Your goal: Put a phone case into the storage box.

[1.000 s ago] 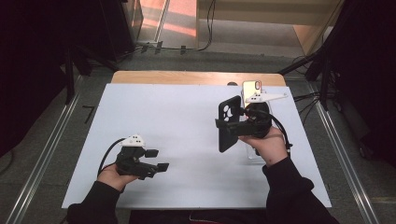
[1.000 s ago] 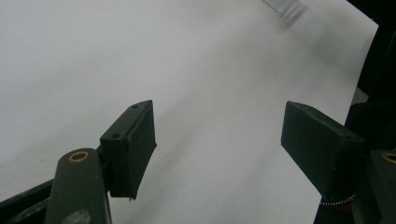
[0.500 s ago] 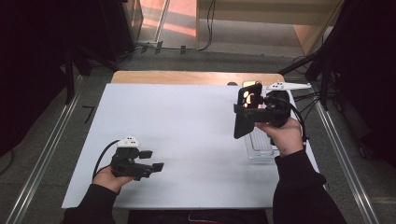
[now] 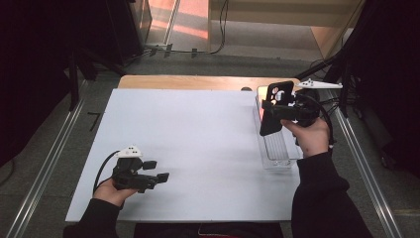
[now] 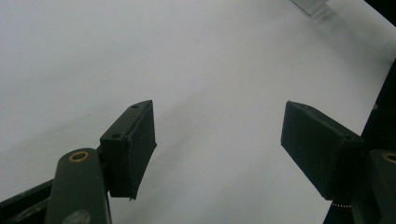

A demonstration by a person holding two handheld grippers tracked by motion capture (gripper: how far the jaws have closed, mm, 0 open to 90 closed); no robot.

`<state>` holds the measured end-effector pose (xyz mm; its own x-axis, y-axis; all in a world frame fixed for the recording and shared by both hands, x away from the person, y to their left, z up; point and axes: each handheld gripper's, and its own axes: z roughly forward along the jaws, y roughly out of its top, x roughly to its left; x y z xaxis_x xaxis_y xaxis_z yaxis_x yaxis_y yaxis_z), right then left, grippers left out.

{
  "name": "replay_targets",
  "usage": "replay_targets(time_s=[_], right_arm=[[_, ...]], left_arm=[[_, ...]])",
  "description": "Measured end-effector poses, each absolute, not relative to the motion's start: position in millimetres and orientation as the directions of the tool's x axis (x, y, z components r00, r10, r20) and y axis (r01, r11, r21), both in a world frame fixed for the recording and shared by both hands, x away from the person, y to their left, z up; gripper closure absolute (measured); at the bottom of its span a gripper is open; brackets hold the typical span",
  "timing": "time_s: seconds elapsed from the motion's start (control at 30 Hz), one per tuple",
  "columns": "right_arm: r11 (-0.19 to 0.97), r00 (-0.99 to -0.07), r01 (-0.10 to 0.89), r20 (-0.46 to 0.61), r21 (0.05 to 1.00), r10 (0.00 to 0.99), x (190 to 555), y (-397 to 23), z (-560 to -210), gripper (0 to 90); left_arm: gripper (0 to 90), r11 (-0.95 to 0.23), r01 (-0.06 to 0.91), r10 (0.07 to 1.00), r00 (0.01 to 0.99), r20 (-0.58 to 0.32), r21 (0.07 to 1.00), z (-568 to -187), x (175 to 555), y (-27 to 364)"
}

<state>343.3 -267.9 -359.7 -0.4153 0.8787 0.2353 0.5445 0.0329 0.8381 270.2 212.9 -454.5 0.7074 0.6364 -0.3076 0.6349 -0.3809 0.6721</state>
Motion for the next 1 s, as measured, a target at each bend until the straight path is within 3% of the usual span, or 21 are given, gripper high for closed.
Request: replay_targets(time_s=[0.57,1.0], right_arm=[[-0.054,-0.253,0.578,0.241,0.815,0.937,381.2,-291.1,-392.0,13.2],[-0.044,-0.223,0.623,0.231,0.781,0.947,406.4,-286.0,-423.9,13.2]], left_arm=[[26.6,-0.372,0.632,0.631,0.709,-0.315,0.68,-453.9,270.9,213.5],[26.5,-0.373,0.633,0.63,0.71,-0.315,0.678,-454.7,271.3,212.8]])
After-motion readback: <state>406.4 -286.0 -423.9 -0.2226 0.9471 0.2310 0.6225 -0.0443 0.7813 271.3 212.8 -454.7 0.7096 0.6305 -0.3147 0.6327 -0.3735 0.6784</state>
